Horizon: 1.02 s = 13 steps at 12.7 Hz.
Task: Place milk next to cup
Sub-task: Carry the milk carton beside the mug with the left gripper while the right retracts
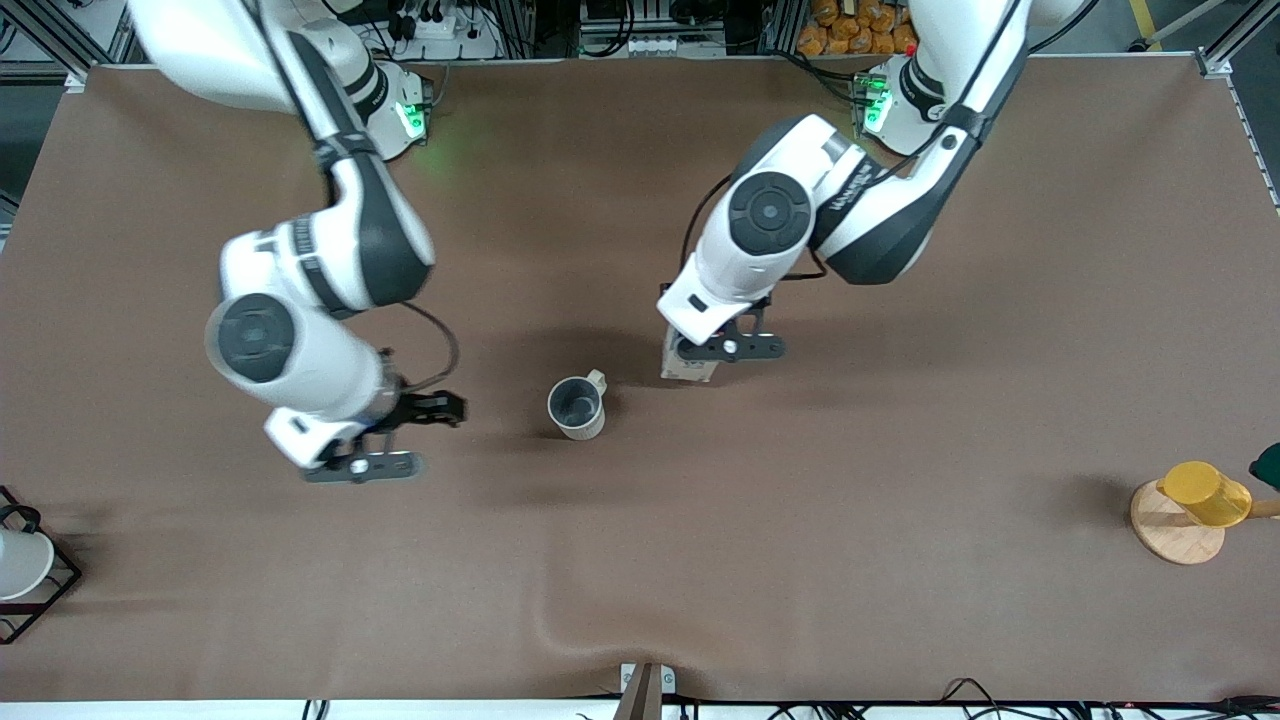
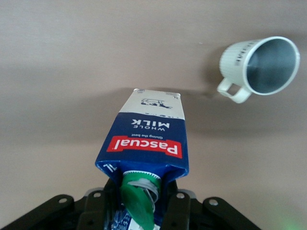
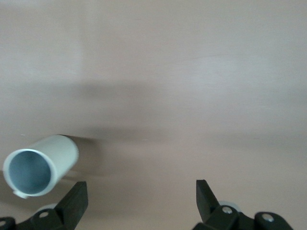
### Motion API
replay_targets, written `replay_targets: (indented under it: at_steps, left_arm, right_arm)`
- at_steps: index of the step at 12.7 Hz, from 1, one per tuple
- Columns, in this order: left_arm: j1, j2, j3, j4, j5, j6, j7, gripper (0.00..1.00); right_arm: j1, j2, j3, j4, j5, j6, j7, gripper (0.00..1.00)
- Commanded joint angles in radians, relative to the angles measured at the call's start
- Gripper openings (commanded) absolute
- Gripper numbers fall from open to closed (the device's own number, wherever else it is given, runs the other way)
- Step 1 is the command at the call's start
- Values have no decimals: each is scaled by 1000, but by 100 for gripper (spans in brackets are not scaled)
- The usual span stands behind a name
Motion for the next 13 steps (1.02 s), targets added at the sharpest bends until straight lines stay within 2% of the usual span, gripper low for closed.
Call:
replay_targets:
  at_steps: [1, 4, 7, 13]
  left_arm:
    - [-72, 69, 17, 83, -5, 39, -58, 30]
    - [-114, 109, 26, 126, -2, 53, -36, 30]
    - [-141, 109, 27, 123, 1, 50, -34, 32]
    - [-184, 155, 27, 129, 43, 51, -28, 34]
  right_arm:
    - [-100, -116, 23, -145, -7, 4, -110, 100]
    - [-173, -206, 23, -224, -3, 6, -198, 100]
    - [-236, -292, 22, -274, -3, -15, -284, 100]
    - [-320, -374, 23, -280, -3, -98, -345, 100]
